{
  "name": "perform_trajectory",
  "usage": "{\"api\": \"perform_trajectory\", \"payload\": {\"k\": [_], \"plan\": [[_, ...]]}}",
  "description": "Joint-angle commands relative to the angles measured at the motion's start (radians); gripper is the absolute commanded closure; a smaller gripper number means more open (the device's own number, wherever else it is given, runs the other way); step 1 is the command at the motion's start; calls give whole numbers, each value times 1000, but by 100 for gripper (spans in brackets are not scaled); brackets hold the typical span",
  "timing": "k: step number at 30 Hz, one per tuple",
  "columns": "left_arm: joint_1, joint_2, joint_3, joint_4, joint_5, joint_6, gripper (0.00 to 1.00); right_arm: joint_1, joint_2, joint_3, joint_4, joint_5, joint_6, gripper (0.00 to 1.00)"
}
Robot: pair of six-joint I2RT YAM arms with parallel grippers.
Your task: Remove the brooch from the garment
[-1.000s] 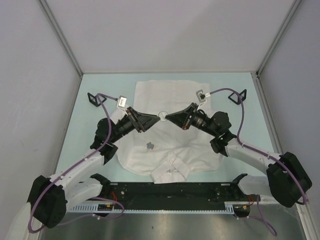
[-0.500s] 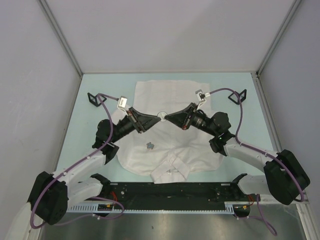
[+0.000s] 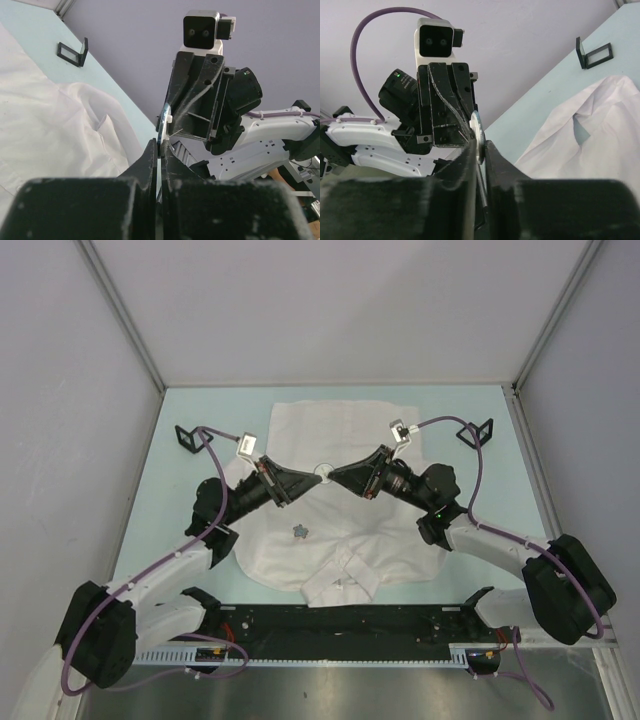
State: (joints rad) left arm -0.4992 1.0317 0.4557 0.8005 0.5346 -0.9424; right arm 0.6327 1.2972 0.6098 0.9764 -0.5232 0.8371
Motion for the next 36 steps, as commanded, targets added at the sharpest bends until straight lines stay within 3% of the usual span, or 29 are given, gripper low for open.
{"api": "perform_trajectory", "payload": {"k": [1, 7, 14, 17, 25, 36], "plan": [[-6, -31, 31, -26, -4, 22, 100, 1, -10, 4, 48, -11, -7, 71], [-6, -62, 32, -92, -41, -27, 100, 5, 7, 4, 73, -24, -10, 60], [-6, -76, 31, -115, -64, -61, 100, 33, 27, 28, 42, -14, -38, 58], [-6, -78, 20, -98, -61, -75, 100, 41, 24, 33, 28, -1, -50, 59], [-18, -87, 27, -130, -65, -46, 100, 58, 24, 42, 8, 19, -61, 73], [-68, -128, 86, -337, -150, 143, 100, 62, 31, 50, 5, 12, -56, 75]]}}
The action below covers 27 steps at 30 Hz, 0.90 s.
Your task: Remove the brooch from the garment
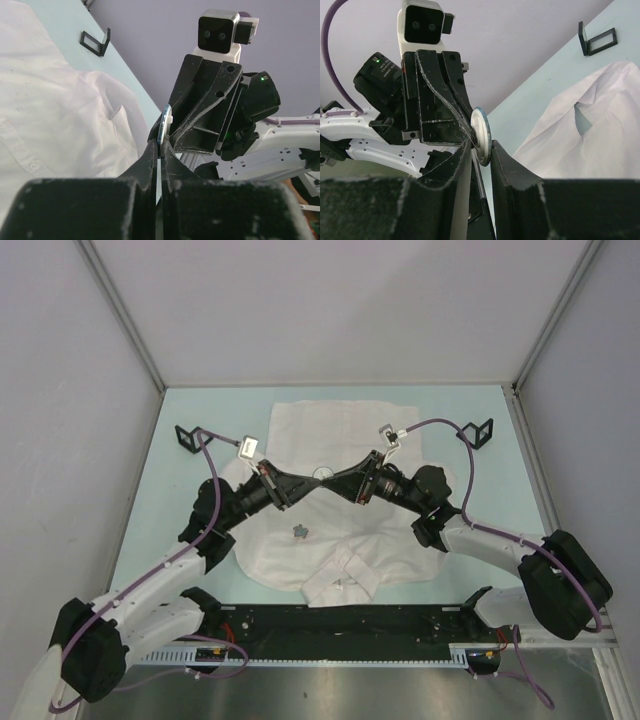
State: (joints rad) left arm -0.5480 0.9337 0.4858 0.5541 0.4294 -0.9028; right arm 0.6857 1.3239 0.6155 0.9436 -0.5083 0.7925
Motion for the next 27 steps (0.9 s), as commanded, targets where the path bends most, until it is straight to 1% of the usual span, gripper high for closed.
{"api": "perform_trajectory", "payload": {"k": [1, 7, 14, 20, 27], "plan": [[-21, -33, 60, -97, -50, 114, 100, 6, 9, 44, 38, -6, -10, 76], [-36, -52, 109, -209, -78, 229, 100, 0, 23, 50, 47, -38, -1, 79], [-53, -52, 158, -298, -67, 341, 100, -3, 61, 66, 72, -78, 27, 83], [-76, -53, 178, -327, -58, 401, 100, -8, 75, 72, 67, -75, 48, 84], [-115, -61, 174, -326, -106, 424, 100, -18, 67, 69, 15, -29, 54, 84]]}}
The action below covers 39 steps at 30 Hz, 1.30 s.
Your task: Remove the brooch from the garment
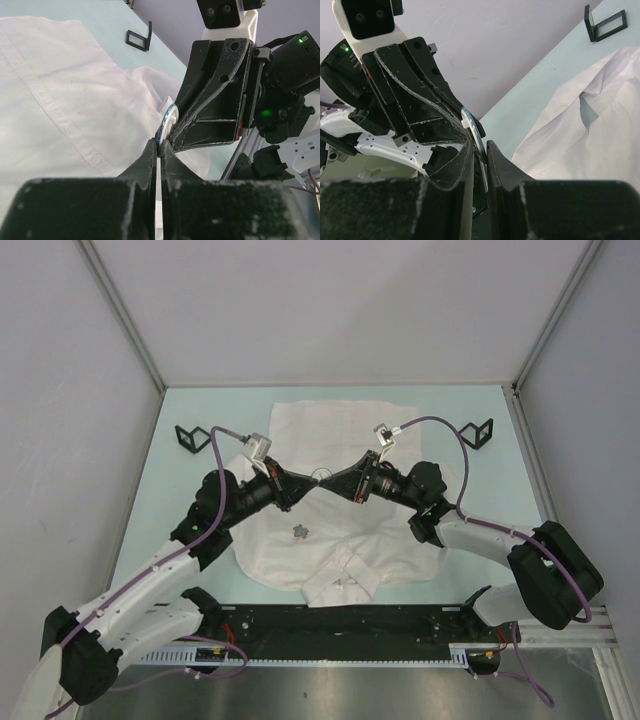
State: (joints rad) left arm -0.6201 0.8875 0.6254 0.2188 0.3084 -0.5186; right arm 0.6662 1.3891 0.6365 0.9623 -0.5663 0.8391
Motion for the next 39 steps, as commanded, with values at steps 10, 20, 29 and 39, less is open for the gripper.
{"api": "perform_trajectory", "payload": {"k": [10, 20, 29, 39], "plan": [[-101, -35, -9, 71, -25, 78, 100, -22, -10, 48, -60, 63, 45, 90], [-109, -82, -90, 128, -111, -24, 100, -22, -21, 22, -22, 129, 77, 89], [-113, -108, -133, 205, -138, -104, 100, -16, -42, 19, -13, 171, 72, 88], [-109, -79, -64, 70, -144, -124, 100, -57, -131, 12, -143, -10, -64, 47]]}}
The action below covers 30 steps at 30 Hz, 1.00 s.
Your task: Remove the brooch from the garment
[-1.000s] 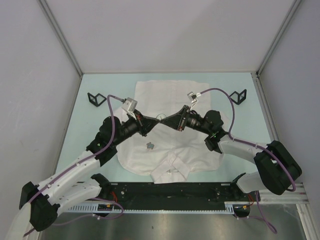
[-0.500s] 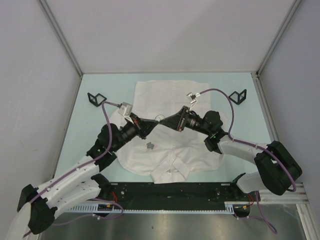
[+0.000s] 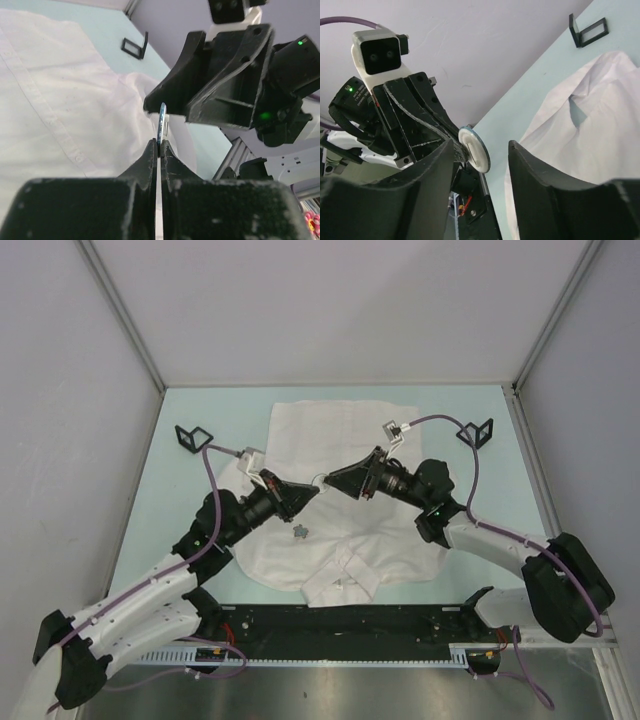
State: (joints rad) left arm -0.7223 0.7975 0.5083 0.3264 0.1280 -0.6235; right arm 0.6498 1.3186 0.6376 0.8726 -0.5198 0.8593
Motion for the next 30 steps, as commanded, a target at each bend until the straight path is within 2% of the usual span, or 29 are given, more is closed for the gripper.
{"api": "perform_trajectory", "payload": {"k": [1, 3, 5, 6, 8, 9, 10, 12, 13, 14, 17, 23, 28, 30], "plan": [[-6, 9, 55, -43, 47, -22, 100, -45, -77, 11, -79, -81, -94, 43], [0, 8, 64, -52, 73, -31, 100, -36, -143, 14, -208, -86, -165, 35], [4, 9, 78, -59, 128, -38, 100, -21, -220, 16, -312, -66, -219, 33], [4, 5, 82, -66, 142, -36, 100, -16, -248, 23, -433, -43, -236, 33], [4, -6, 96, -96, 182, 2, 100, -6, -324, 71, -582, 67, -240, 33], [4, -7, 113, -130, 182, 28, 100, 4, -341, 97, -739, 119, -249, 33], [4, -6, 133, -166, 185, 60, 100, 39, -354, 123, -818, 230, -250, 33], [4, 6, 199, -275, 177, 175, 100, 76, -366, 230, -1055, 358, -235, 34], [4, 14, 228, -318, 176, 217, 100, 97, -367, 264, -1114, 462, -179, 34], [4, 23, 287, -401, 179, 307, 100, 106, -368, 304, -1208, 501, -142, 37], [3, 51, 398, -516, 156, 467, 100, 122, -352, 362, -1309, 552, -36, 41], [-34, 106, 555, -624, 139, 691, 100, 154, -280, 436, -1420, 607, 128, 48], [-71, 106, 537, -609, 90, 895, 100, 178, -300, 448, -1414, 715, 251, 49], [-91, 108, 521, -577, 59, 916, 100, 186, -291, 453, -1390, 719, 292, 50]]}}
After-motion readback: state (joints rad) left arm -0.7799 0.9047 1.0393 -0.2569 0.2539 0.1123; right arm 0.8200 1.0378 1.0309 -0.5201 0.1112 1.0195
